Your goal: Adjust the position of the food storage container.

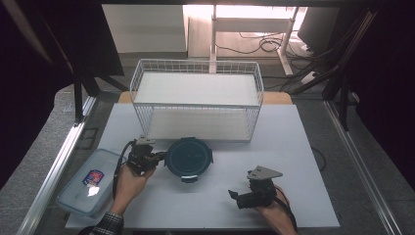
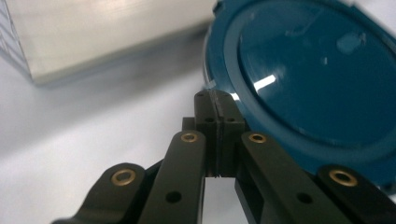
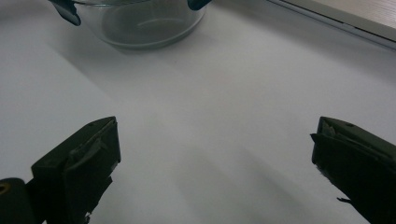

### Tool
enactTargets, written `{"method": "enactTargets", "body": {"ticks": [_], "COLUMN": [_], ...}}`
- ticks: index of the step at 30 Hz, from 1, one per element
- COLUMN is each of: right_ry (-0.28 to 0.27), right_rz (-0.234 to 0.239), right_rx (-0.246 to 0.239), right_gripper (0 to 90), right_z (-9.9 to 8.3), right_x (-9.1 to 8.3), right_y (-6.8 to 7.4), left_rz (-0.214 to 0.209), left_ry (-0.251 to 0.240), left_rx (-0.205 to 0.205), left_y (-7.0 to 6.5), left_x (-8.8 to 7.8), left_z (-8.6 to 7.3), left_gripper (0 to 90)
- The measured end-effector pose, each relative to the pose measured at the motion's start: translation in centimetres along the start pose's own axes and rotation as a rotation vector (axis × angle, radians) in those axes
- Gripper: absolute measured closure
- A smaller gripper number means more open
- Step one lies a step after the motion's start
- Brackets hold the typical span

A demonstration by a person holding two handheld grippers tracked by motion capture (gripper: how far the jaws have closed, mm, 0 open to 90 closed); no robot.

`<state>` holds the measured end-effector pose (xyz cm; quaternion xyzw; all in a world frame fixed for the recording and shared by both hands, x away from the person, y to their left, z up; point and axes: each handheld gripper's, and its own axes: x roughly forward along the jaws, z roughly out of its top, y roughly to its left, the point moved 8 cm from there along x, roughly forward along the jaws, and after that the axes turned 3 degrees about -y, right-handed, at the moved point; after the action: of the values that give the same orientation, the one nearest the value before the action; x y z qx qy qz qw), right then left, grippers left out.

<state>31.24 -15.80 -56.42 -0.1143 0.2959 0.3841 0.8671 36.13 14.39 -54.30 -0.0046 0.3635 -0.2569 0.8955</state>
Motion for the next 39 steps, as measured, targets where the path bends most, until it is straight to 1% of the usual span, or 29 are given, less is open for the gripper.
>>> {"method": "enactTargets", "body": {"ticks": [1,2,6,9,12,13,14,19,24,29,30,31,32,33,34,35,37,38,39], "right_ry": [-0.001,-0.001,-0.004,0.001,0.004,0.005,0.01,0.011,0.013,0.004,-0.007,-0.007,-0.022,-0.024,-0.024,-0.038,-0.04,-0.036,-0.036], "right_rz": [0.0,0.0,0.0,0.004,0.004,0.004,0.006,0.009,0.015,0.015,0.018,0.018,0.012,0.011,0.011,0.004,0.004,0.0,0.0], "right_rx": [-0.001,-0.001,0.001,0.01,0.007,0.006,0.005,0.01,0.013,0.02,0.027,0.027,0.035,0.035,0.035,0.047,0.057,0.071,0.071], "right_gripper": [1.1,1.2,1.3,1.5,1.6,1.7,1.7,2.0,2.2,2.1,0.6,0.6,0.4,0.4,0.4,0.2,0.2,0.2,0.2], "right_z": [0.0,0.0,0.0,-0.1,-0.1,-0.1,-0.2,-0.2,-0.2,-0.1,0.1,0.1,0.4,0.5,0.5,0.7,0.8,1.0,1.0], "right_x": [0.0,-0.1,-0.2,-0.1,-0.1,0.0,0.0,0.0,0.0,-0.1,-0.2,-0.2,-0.3,-0.5,-0.5,-0.7,-0.8,-1.0,-1.0], "right_y": [0.0,0.0,-0.1,-0.2,-0.1,-0.1,0.0,-0.1,0.0,0.0,0.0,0.0,0.0,-0.1,-0.1,-0.2,-0.3,-0.5,-0.5], "left_rz": [-0.003,0.003,0.029,0.031,0.023,0.018,0.0,-0.019,-0.053,-0.104,-0.117,-0.117,-0.133,-0.144,-0.144,-0.151,-0.145,-0.153,-0.153], "left_ry": [-0.003,-0.002,-0.003,-0.005,-0.008,-0.014,-0.01,0.003,0.015,0.028,0.033,0.033,0.034,0.033,0.033,0.028,0.018,0.011,0.011], "left_rx": [-0.013,-0.015,-0.018,-0.014,-0.019,-0.028,-0.039,-0.045,-0.027,-0.002,0.01,0.01,0.019,0.017,0.017,0.019,0.017,0.015,0.015], "left_y": [0.3,0.5,1.1,1.3,1.5,1.6,1.7,1.6,0.6,-1.3,-2.1,-2.1,-2.7,-3.1,-3.1,-3.4,-3.9,-4.3,-4.3], "left_x": [0.2,0.5,1.2,1.6,2.1,2.2,2.3,2.2,1.9,1.8,1.6,1.6,1.6,1.6,1.6,1.6,1.8,2.0,2.0], "left_z": [0.2,0.2,0.4,0.5,0.6,0.7,0.8,0.5,0.1,-0.4,-0.7,-0.7,-0.9,-0.9,-0.9,-0.9,-0.9,-0.9,-0.9], "left_gripper": [90.0,90.0,90.0,90.0,90.0,90.0,90.0,90.0,90.0,90.0,90.0,90.0,90.0,90.0,90.0,90.0,90.0,90.0,90.0]}}
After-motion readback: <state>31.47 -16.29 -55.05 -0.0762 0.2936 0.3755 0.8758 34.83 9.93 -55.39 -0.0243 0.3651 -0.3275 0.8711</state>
